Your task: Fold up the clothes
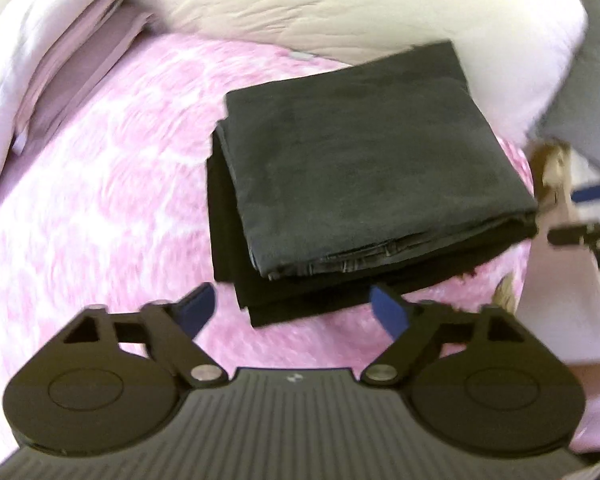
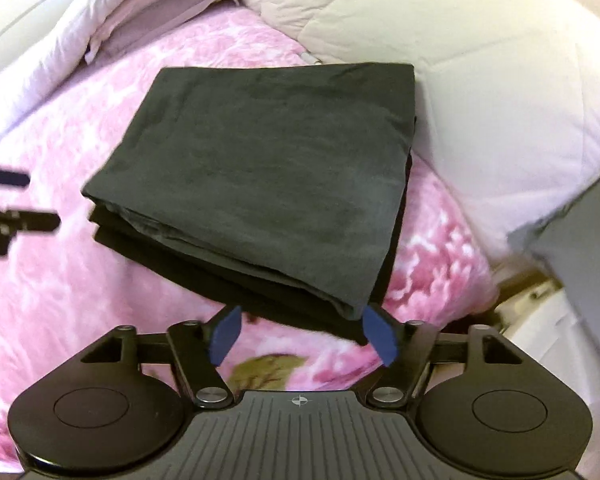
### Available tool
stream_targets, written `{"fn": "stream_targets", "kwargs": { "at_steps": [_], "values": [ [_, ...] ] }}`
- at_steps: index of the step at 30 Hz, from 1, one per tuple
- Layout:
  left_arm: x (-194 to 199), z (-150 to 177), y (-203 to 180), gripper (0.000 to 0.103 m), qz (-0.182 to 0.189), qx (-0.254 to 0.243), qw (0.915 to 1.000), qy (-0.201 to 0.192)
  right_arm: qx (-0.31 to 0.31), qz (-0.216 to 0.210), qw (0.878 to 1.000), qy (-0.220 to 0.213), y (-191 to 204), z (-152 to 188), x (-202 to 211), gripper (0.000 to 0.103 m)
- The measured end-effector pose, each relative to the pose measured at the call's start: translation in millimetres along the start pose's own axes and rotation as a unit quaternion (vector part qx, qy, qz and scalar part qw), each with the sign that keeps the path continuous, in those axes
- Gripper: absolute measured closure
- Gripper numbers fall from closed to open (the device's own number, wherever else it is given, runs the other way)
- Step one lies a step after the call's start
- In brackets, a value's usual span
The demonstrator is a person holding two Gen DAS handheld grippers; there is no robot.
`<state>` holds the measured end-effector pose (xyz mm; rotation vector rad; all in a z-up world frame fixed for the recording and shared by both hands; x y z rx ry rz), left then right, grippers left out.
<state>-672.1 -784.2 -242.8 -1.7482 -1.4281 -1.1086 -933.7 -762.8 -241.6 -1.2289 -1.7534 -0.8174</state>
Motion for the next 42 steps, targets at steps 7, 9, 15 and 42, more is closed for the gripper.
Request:
{"fn": "stream_targets", "kwargs": {
  "at_steps": [7,9,15,42],
  "values": [
    [20.8,17.4,-4.8,0.012,0.031,0.053,0.9981,0.009,-0.053,-0.011,0.998,-0.015,5.4,12.2,30.0,0.026],
    [29.8,23.9,-8.2,0.012,0.038,0.053,0.9978,0.008,-0.069,-0.015,0.997,-0.019,6.9,15.7,38.6,0.026],
    [64.3,47.6,-8.9,0.012,0.066,0.073,0.9951,0.000,-0.106,0.007,0.993,-0.049,30.0,31.8,80.6,0.026],
    [195.5,109.4,31.7,0.014,-0.017,0.065,0.9950,-0.073,-0.093,0.056,0.986,-0.125,149.9,73.8,192.8,0.020]
  ]
}}
Point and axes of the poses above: each gripper's, at about its wrist camera, not at the fingertips, and x roughly against the way its jaws point, y to its left, z to its underside, the point moved 1 cm from there along -x, roughly the way its jaws point, and after that the axes turned 2 degrees about -z, right-handed, at the moved point
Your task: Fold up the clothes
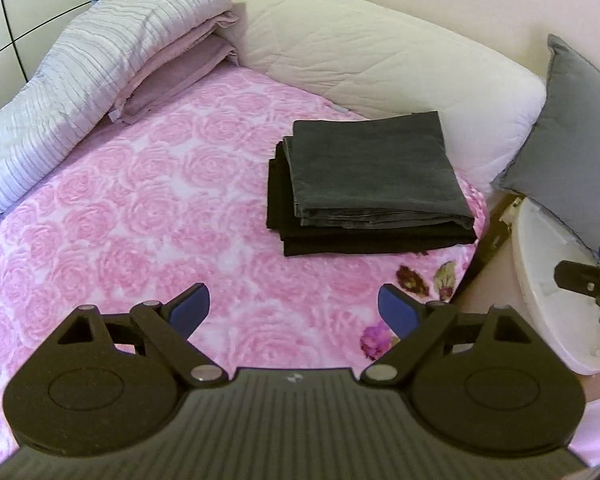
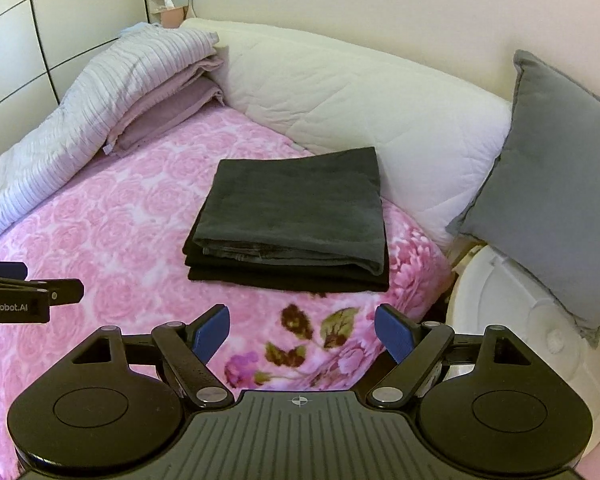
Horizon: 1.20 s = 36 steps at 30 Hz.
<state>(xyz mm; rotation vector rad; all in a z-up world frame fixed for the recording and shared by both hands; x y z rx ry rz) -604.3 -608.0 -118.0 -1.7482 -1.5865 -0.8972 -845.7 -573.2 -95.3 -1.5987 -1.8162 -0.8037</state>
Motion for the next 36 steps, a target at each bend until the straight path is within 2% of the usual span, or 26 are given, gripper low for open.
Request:
{"fn": "stream_targets", "kwargs": {
  "at_steps": [6,10,20,36],
  "values": [
    [1.0,0.4,-1.0,0.014,0.008,0.010,0.9999,0.002,0.004,0.000,1.000,-0.006,-1.5,-1.4,4.5,0.020],
    [-1.0,0.7,-11.2,0.014,0.012,-0.001,0.9999,0.005,0.006,0.000,1.000,-0.010,-3.3,-1.5,6.9,0.020],
    [-2.8,-1.1,-24.7,0.015,0.043,-0.002,0.9991,0.001,-0.001,0.007,1.000,-0.011,-6.0,0.0,11.4,0.020],
    [-0.7,-3.4,-19.1,0.015,0.045,-0.021,0.9987,-0.005,-0.001,0.015,1.000,-0.002,4.9,0.3,10.7,0.020]
  ]
}}
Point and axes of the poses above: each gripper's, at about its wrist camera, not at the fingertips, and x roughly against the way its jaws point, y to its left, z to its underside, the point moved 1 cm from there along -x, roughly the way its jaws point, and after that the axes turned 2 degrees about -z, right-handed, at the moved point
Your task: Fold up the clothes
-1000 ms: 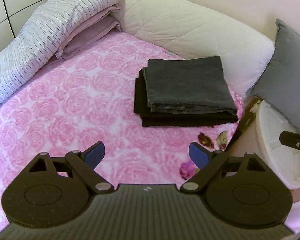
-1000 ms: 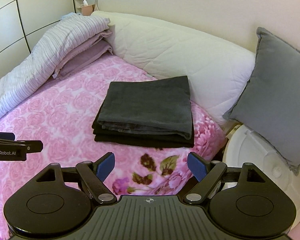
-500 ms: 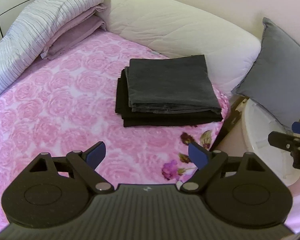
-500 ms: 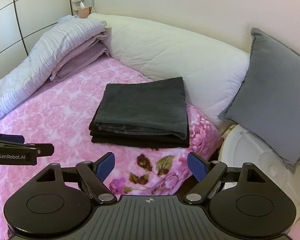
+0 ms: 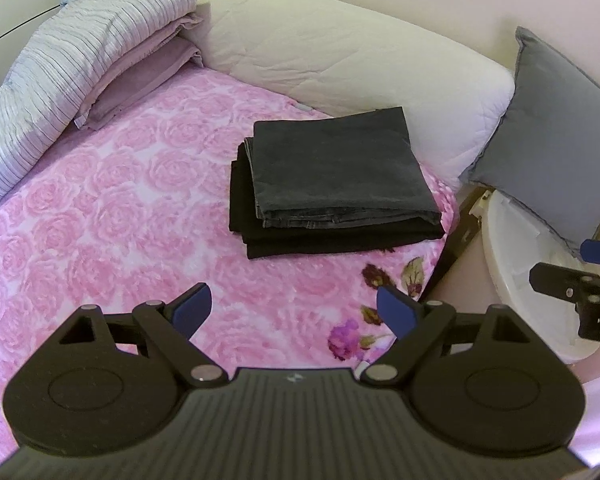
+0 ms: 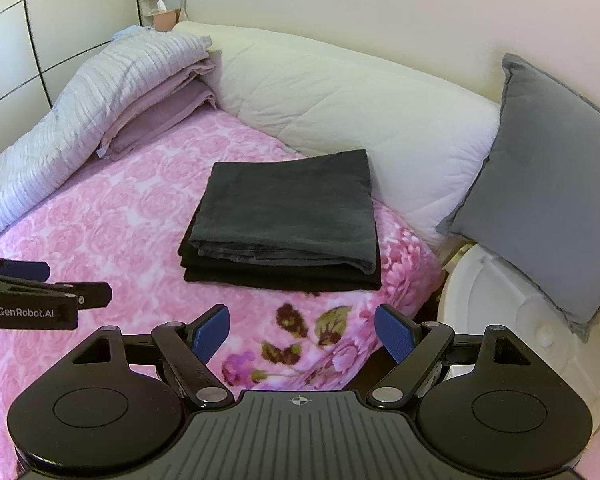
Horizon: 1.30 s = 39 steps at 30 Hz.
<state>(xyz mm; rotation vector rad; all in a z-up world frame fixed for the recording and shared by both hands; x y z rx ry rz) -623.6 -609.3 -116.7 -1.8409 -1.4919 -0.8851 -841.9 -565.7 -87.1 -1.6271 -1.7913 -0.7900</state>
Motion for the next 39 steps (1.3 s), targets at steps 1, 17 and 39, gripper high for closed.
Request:
{"fn": "stream_targets", "kwargs": {
  "at_steps": [1,17,39],
  "values": [
    [1.3,0.2,0.8,0.015,-0.001,-0.001,1.0000,-0.001,0.001,0.001,1.000,0.001,1.4,0.7,0.8,0.020],
    [15.5,14.4,9.2,0.015,-0.010,0.022,0.9997,0.002,0.022,0.003,1.000,0.012,15.7,7.2,8.8,0.020],
    [0.9,-5.0,-40.4,0.015,-0.044,0.037,0.9981,0.019,0.009,-0.044,0.999,0.026,-51.0,-17.7,-21.6,0.020]
  ]
}}
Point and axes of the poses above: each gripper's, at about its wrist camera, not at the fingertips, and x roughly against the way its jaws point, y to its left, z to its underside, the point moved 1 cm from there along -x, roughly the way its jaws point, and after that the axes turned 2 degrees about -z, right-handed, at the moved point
